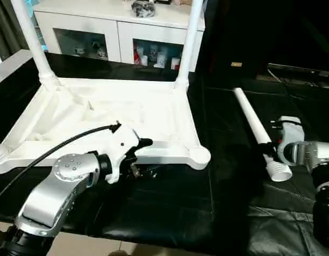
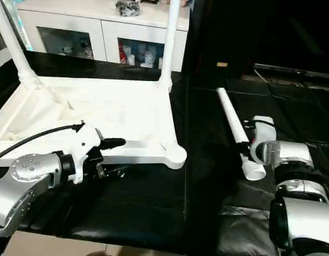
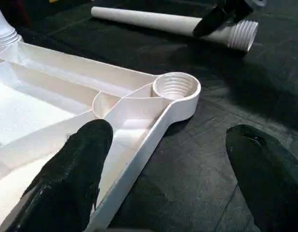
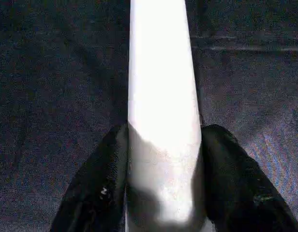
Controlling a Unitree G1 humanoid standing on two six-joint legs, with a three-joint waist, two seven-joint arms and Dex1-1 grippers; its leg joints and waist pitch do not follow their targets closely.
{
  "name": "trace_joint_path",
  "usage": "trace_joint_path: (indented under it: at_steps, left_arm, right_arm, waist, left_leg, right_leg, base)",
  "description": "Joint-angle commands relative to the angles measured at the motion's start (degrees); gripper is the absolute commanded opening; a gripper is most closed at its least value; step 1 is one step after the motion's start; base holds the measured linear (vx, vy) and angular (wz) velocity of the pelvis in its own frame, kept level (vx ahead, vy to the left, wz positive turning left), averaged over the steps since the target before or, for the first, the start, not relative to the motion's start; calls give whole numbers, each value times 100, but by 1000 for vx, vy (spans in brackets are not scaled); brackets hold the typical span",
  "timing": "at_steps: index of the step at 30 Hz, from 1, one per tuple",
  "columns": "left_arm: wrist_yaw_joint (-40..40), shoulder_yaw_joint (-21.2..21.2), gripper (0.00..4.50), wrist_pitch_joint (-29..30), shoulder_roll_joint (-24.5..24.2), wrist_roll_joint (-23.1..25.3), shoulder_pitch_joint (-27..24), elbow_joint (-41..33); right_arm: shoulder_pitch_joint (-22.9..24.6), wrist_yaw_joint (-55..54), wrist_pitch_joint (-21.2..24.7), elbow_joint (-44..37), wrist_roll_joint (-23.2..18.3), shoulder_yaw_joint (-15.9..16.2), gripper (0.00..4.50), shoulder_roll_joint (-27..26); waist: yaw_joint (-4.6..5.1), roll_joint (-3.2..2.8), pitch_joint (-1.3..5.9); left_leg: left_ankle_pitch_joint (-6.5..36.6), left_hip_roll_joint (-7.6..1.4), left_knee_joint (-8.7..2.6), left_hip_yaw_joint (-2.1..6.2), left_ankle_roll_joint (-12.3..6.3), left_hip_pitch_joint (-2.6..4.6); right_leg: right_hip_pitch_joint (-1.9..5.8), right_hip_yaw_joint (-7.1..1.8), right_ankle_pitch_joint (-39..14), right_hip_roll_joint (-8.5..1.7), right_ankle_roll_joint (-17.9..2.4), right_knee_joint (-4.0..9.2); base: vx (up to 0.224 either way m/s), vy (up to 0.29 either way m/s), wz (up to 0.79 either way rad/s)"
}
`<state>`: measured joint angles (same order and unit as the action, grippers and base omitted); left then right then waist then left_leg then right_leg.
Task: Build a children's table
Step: Pick table leg
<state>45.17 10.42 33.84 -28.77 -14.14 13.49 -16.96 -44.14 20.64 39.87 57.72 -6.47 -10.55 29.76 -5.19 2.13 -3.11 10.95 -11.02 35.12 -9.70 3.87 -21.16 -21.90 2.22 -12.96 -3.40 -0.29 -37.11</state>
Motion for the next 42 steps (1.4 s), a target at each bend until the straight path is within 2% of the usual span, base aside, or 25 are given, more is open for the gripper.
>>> trace_joint_path:
  at_steps: [1,5,6,7,8,9,10,12,13,14,17,18,19,20,21,22,24,27,29,30,31,34,37,38,42]
  left_arm:
    - [-38,46,420,67,27,-63,115,43]
    - [-60,16,420,70,90,-106,176,78]
    - [-110,-22,420,69,178,-144,262,130]
    - [-251,-89,420,47,365,-174,413,228]
    - [-300,-119,420,46,425,-187,465,264]
    - [-328,-136,420,48,458,-194,493,283]
    - [-384,-156,420,31,518,-187,557,331]
    - [-663,-242,420,-57,823,-150,807,536]
    - [-732,-259,420,-78,889,-138,872,591]
    - [-780,-272,420,-87,934,-134,919,632]
    - [-1045,-364,420,-158,1213,-154,1199,851]
    - [-1159,-436,420,-171,1365,-221,1349,956]
    - [-1163,-439,420,-171,1370,-224,1354,959]
    - [-1289,-654,420,-38,1645,-481,1649,1114]
    - [-1294,-666,420,-27,1656,-496,1662,1120]
    - [-1342,-778,420,78,1767,-642,1788,1182]
    - [-1420,-1043,420,295,1971,-973,2091,1348]
    - [-1587,-1481,420,410,2255,-1432,2622,1743]
    - [-1691,-1694,420,530,2389,-1673,2876,1957]
    - [-1724,-1774,435,596,2440,-1775,2972,2041]
    - [-1709,-1800,450,619,2470,-1840,3025,2074]
    - [-1580,-1844,450,722,2626,-2083,3296,2215]
    - [-1602,-1856,450,790,2758,-2165,3459,2303]
    - [-1636,-1952,450,882,2869,-2355,3559,2387]
    - [-1632,-2032,450,1018,2970,-2549,3660,2464]
  right_arm:
    - [-25,32,-8,110,-56,-79,186,77]
    - [-32,90,-95,17,-119,-143,186,104]
    - [26,71,-347,-218,-266,-322,186,114]
    - [127,56,-514,-669,-610,-726,186,89]
    - [132,15,-461,-784,-717,-857,186,78]
    - [126,-15,-400,-834,-771,-923,186,73]
    - [151,-6,-472,-999,-929,-1091,186,15]
    - [292,128,-631,-1681,-1406,-1531,186,-211]
    - [325,138,-606,-1821,-1460,-1570,186,-251]
    - [347,144,-593,-1915,-1496,-1591,186,-283]
    - [483,353,-719,-2540,-1911,-1806,186,-587]
    - [523,616,-757,-2821,-2197,-1890,186,-743]
    - [525,626,-758,-2831,-2208,-1893,186,-749]
    - [679,1132,-516,-3478,-2966,-2029,186,-1050]
    - [684,1146,-493,-3501,-3000,-2036,186,-1061]
    - [736,1292,-270,-3733,-3327,-2106,186,-1173]
    - [923,1588,71,-4284,-3774,-2009,185,-1343]
    - [1224,1868,249,-4973,-3969,-1545,185,-1520]
    - [1298,1930,409,-5260,-4153,-1393,185,-1626]
    - [1319,1984,479,-5368,-4247,-1336,185,-1669]
    - [1333,1997,531,-5419,-4281,-1291,185,-1688]
    - [1440,2055,670,-5713,-4384,-1059,185,-1811]
    - [1526,2133,792,-5924,-4522,-961,185,-1851]
    - [1575,2166,860,-6009,-4627,-935,185,-1859]
    - [1674,2197,838,-6128,-4580,-793,185,-1822]
  waist:
    - [-9,-16,347]
    - [-7,-24,351]
    - [-10,-22,353]
    - [-24,-49,348]
    - [-41,-32,363]
    - [-48,-13,380]
    - [-66,-71,374]
    - [-66,-58,378]
    - [-71,-73,373]
    - [-54,-62,378]
    - [-58,-61,381]
    - [-59,-45,389]
    - [-63,-57,385]
    - [-64,-61,384]
    - [-76,-72,384]
    - [-68,-60,386]
    - [-112,-63,388]
    - [-161,-57,369]
    - [-166,-83,368]
    - [-172,-78,364]
    - [-171,-71,366]
    - [-186,-78,366]
    - [-221,-72,372]
    - [-229,-70,373]
    - [-264,-63,382]
  left_leg:
    - [846,-154,-409,2,230,64]
    - [862,-153,-407,3,222,61]
    - [828,-151,-404,2,220,62]
    - [878,-154,-404,-3,226,59]
    - [857,-160,-395,-10,201,82]
    - [745,-157,-399,3,175,71]
    - [629,-142,-394,3,116,56]
    - [587,-144,-382,-3,61,46]
    - [589,-138,-381,-15,18,52]
    - [508,-136,-395,7,4,28]
    - [489,-135,-386,-6,-37,44]
    - [478,-144,-389,-2,-72,44]
    - [481,-151,-395,4,-108,44]
    - [495,-154,-402,4,-124,51]
    - [527,-155,-393,-10,-146,68]
    - [461,-159,-407,13,-185,42]
    - [426,-167,-396,14,-236,61]
    - [414,-162,-403,11,-200,48]
    - [458,-161,-417,26,-129,57]
    - [489,-153,-416,23,-104,57]
    - [531,-161,-426,34,-74,61]
    - [488,-165,-432,36,-14,53]
    - [370,-169,-432,36,-15,49]
    - [318,-161,-429,33,-24,38]
    - [168,-157,-418,32,-55,31]
  right_leg:
    - [221,-213,-456,-370,-1304,435]
    - [226,-212,-448,-374,-1316,438]
    - [224,-212,-391,-370,-1330,433]
    - [225,-224,-369,-379,-1313,442]
    - [236,-235,-208,-366,-1292,431]
    - [261,-220,-83,-362,-1312,405]
    - [255,-219,40,-360,-1324,395]
    - [267,-224,137,-368,-1335,398]
    - [260,-230,146,-361,-1313,421]
    - [288,-214,183,-357,-1332,406]
    - [275,-222,178,-363,-1339,418]
    - [279,-218,180,-363,-1338,418]
    - [279,-221,197,-373,-1351,415]
    - [276,-214,170,-370,-1372,425]
    - [274,-229,219,-373,-1390,421]
    - [297,-218,318,-372,-1428,400]
    - [276,-215,312,-386,-1464,408]
    - [273,-215,96,-394,-1410,440]
    - [266,-214,-59,-400,-1351,457]
    - [263,-215,-115,-403,-1335,467]
    - [261,-211,-201,-409,-1335,470]
    - [265,-218,-204,-420,-1298,471]
    - [270,-218,3,-418,-1240,460]
    - [277,-220,92,-422,-1242,459]
    - [294,-218,328,-420,-1257,442]
  base:
    - [0,0,0]
    - [0,0,0]
    - [0,0,0]
    - [0,0,0]
    - [0,0,0]
    - [0,0,0]
    - [0,0,0]
    - [0,0,0]
    - [0,0,0]
    - [0,0,0]
    - [0,0,0]
    - [0,0,0]
    - [0,0,0]
    - [0,0,0]
    - [0,0,0]
    - [0,0,0]
    - [0,0,0]
    - [0,0,0]
    - [0,0,0]
    - [0,0,0]
    - [0,0,0]
    - [0,0,0]
    - [0,0,0]
    - [0,0,0]
    - [0,0,0]
